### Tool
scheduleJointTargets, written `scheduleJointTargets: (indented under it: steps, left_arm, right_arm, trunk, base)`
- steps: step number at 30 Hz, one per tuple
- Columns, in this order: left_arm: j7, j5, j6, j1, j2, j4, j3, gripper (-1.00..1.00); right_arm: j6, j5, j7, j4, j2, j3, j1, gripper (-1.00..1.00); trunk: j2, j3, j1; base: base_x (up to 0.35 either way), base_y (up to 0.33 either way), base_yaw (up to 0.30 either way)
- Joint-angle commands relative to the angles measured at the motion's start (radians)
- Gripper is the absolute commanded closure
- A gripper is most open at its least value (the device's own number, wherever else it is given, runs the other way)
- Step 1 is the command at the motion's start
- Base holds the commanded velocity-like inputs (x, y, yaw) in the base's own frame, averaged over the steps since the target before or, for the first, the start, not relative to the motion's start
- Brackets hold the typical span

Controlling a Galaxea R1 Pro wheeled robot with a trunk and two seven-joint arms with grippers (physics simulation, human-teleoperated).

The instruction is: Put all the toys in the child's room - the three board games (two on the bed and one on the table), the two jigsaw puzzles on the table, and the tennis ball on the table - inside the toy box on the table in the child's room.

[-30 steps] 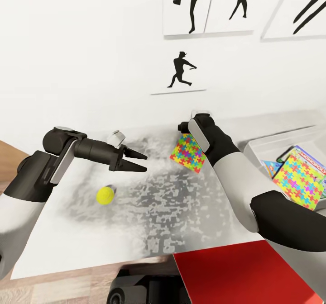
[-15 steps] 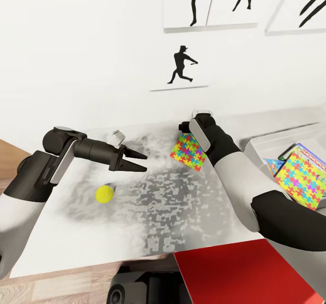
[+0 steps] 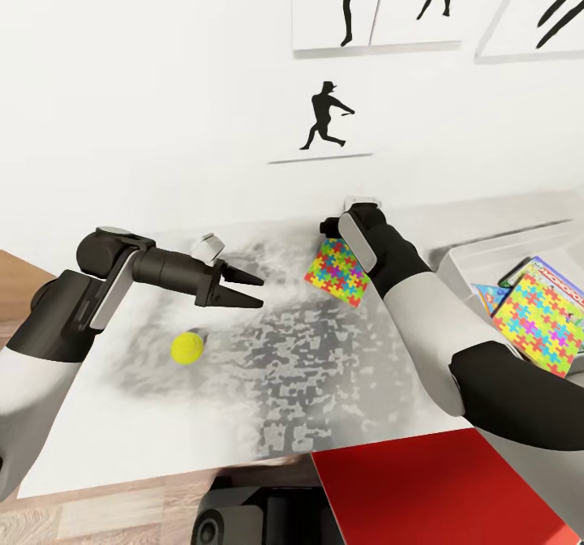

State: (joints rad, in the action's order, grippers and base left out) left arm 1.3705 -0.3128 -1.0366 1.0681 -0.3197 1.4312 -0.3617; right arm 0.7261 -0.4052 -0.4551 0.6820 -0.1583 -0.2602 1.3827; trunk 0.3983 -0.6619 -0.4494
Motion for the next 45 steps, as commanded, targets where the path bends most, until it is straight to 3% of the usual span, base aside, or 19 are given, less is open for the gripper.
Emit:
scheduleJointTargets:
  steps: [1, 45]
  left_arm:
    - [0.001, -0.003, -0.010, 0.001, -0.001, 0.000, -0.001, -1.00]
    - [0.001, -0.005, -0.010, 0.001, -0.001, 0.010, -0.003, -1.00]
  right_arm:
    - [0.002, -0.011, -0.010, 0.001, 0.000, -0.004, 0.001, -1.00]
    - [0.007, -0.009, -0.017, 0.033, -0.002, -0.005, 0.004, -1.00]
  trunk:
    - [0.002, -0.001, -0.001]
    - [0.002, -0.002, -0.001]
  base:
    - [0.000, 0.000, 0.000]
    - [0.000, 0.000, 0.000]
